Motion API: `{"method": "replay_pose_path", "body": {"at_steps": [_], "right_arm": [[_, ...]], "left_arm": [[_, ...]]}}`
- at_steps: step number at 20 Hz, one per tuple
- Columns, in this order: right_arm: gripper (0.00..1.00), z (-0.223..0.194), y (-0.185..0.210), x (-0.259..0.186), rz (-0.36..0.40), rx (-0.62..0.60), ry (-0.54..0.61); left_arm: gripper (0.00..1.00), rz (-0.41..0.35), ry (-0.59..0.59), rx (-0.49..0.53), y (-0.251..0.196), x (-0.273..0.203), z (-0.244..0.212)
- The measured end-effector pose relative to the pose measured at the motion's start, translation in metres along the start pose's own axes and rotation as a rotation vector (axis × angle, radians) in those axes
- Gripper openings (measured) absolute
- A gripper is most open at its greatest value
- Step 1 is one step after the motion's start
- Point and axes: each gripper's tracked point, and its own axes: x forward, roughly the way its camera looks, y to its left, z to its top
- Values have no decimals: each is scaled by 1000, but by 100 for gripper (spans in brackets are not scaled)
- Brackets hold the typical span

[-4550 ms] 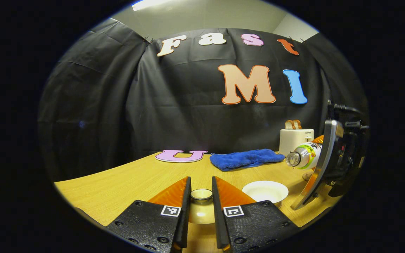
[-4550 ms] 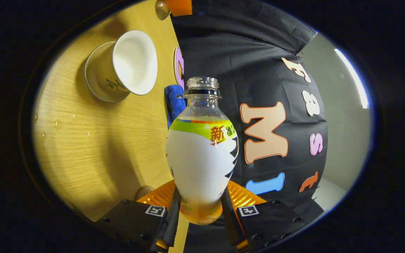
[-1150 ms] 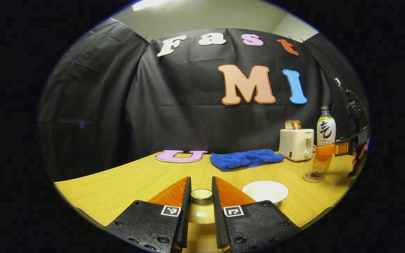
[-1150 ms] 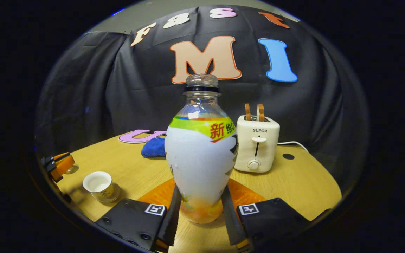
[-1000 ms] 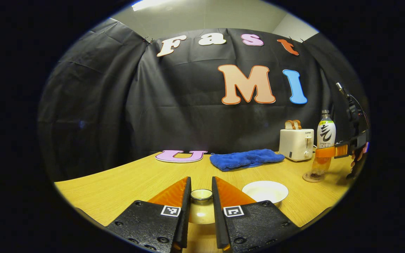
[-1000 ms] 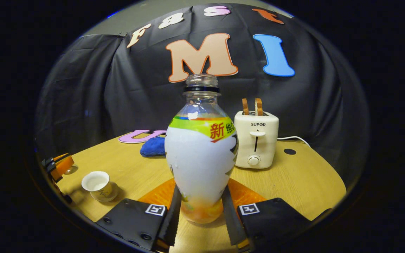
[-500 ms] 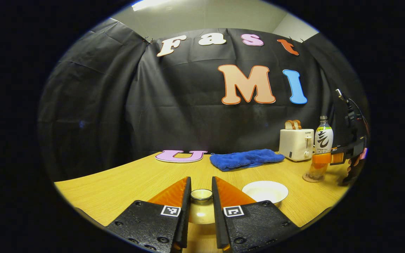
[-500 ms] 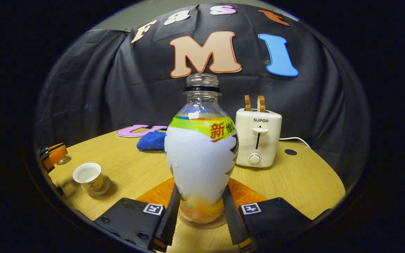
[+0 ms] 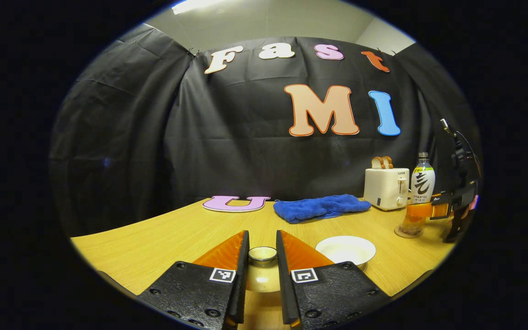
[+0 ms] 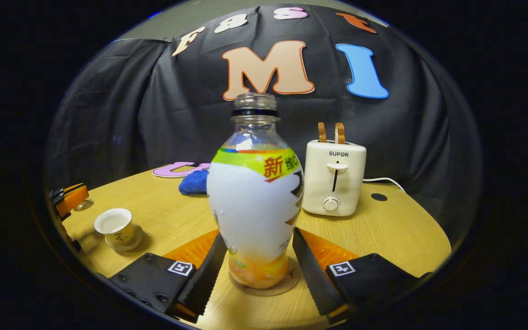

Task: Open the teacup lid with one hand, grasp the water bottle and pour water into the teacup with the other hand; after pouring, place the water bottle on the coaster and then close the teacup lid.

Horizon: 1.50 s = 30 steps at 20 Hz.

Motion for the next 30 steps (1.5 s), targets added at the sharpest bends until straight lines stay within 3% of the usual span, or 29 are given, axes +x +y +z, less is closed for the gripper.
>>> {"method": "replay_pose_path", "body": {"at_steps": [3, 5, 7, 10, 15, 16, 17, 20, 22, 24, 29, 30], "right_arm": [[94, -8, -1, -5, 12, 4, 6], [90, -7, -3, -11, 15, 3, -5], [95, -7, -2, -16, 14, -6, -15], [91, -4, -6, -31, -17, -4, -52], [99, -2, -11, -67, -74, 15, -124], [90, -2, -11, -75, -83, 10, -131], [94, -2, -11, -80, -92, 6, -135], [90, -7, -12, -93, -111, 10, -137], [99, -2, -15, -102, -130, 34, -168], [90, 3, -25, -109, -175, 65, -218], [95, 10, -34, -119, -249, 54, -278], [90, 7, -35, -120, -252, 54, -276]], "left_arm": [[29, 0, 0, 0, 0, -1, 1], [29, 0, 1, 0, 0, -1, -1], [29, 0, 1, -1, 0, 0, 0], [29, -6, 0, -1, -1, -1, 0], [30, -7, 0, 0, -1, 0, 0], [30, -10, 0, -1, -2, -1, 0], [29, -14, 0, -1, -3, -1, 0], [30, -16, 0, 0, -3, 0, 0], [29, -18, 0, 0, -3, 0, 0], [29, -38, -1, -1, -10, -1, 1], [29, -128, -4, -4, -28, 2, 1], [29, -144, -3, -5, -33, 3, 1]]}}
